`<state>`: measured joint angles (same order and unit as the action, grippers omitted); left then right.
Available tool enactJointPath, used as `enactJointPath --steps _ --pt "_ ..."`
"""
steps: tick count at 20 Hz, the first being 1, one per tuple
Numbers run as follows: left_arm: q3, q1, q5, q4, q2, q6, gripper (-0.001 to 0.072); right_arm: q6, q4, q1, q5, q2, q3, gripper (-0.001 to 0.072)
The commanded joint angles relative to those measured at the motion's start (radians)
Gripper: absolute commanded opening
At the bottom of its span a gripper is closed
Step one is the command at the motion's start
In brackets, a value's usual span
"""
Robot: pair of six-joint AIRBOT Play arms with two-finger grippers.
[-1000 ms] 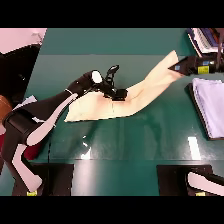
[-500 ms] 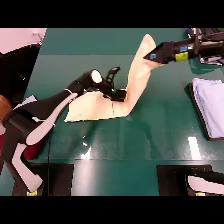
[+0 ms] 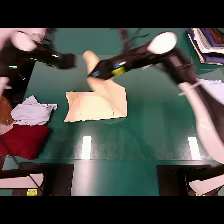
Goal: Fold the shirts.
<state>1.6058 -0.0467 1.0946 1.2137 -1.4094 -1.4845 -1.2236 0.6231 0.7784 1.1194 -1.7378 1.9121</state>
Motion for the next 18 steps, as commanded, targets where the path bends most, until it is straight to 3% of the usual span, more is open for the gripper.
enactJointPath --steps 1,3,4,5,9,14,16,18 --pt "0.0 0.172 0.023 0.081 0.148 0.0 0.0024 0.063 0.008 0.133 -0.038 -0.167 0.134 0.06" --pt "0.0 0.223 0.035 0.081 0.18 0.0 0.0024 0.057 0.009 0.12 0.037 -0.193 0.139 0.0581" --pt "0.0 0.235 0.045 0.082 0.186 0.0 0.0024 0.039 0.012 0.097 0.065 -0.182 0.108 0.0495" --pt "-0.001 0.238 0.059 0.082 0.187 0.0 0.0024 0.025 0.037 0.064 0.097 -0.161 0.063 0.0474" --pt "-0.001 0.237 0.095 0.073 0.185 0.0 0.0024 -0.007 0.152 -0.106 0.144 -0.028 -0.196 0.0474" --pt "-0.001 0.237 0.106 0.01 0.182 0.0 0.0024 -0.068 0.159 -0.355 0.011 0.146 -0.617 0.0471" --pt "-0.001 0.237 0.105 -0.012 0.182 0.0 0.0024 -0.075 0.08 -0.429 -0.008 0.154 -0.732 0.0623" --pt "-0.001 0.237 0.103 -0.018 0.182 0.0 0.0024 -0.073 0.012 -0.452 -0.018 0.121 -0.785 0.063"
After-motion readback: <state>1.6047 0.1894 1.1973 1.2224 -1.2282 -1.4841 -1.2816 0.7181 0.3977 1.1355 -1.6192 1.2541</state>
